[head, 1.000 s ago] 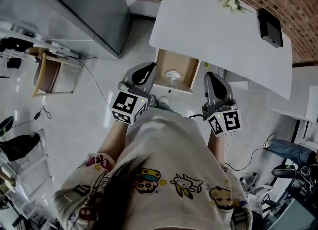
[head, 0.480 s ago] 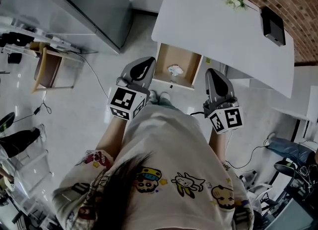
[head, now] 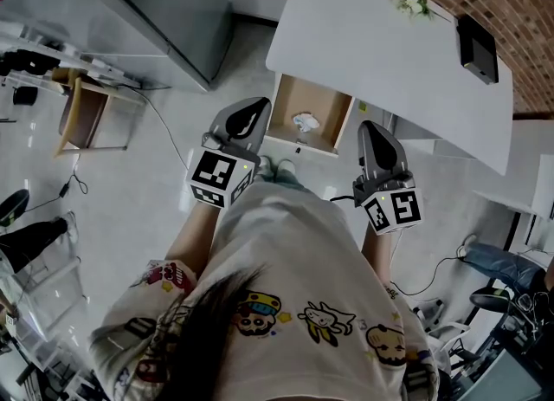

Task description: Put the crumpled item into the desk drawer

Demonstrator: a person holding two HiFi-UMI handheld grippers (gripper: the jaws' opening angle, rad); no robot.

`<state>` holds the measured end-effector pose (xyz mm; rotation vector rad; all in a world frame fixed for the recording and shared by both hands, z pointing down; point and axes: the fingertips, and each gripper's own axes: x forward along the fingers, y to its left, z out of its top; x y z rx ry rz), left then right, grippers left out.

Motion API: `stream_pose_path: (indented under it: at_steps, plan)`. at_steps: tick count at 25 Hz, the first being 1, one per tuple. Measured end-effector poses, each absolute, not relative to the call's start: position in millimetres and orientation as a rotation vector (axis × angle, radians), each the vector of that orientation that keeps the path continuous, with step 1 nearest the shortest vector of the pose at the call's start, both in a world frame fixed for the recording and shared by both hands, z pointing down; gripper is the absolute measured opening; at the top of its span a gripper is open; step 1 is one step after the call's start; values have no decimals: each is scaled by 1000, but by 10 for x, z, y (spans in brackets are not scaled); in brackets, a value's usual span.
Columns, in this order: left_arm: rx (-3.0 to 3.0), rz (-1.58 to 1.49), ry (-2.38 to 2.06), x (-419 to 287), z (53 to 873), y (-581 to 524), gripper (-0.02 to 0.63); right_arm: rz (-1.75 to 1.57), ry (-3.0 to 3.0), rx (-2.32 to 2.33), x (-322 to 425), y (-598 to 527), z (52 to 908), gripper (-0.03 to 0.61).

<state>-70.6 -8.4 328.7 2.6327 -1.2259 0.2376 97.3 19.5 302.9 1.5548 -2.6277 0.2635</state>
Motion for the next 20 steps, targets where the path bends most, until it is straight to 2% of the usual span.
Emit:
stream_pose_path:
  at_steps: [20]
  plan:
    - [2618,236,-1221,-739,3294,-145,-3,282,-2625,1566,949,138,3011,9]
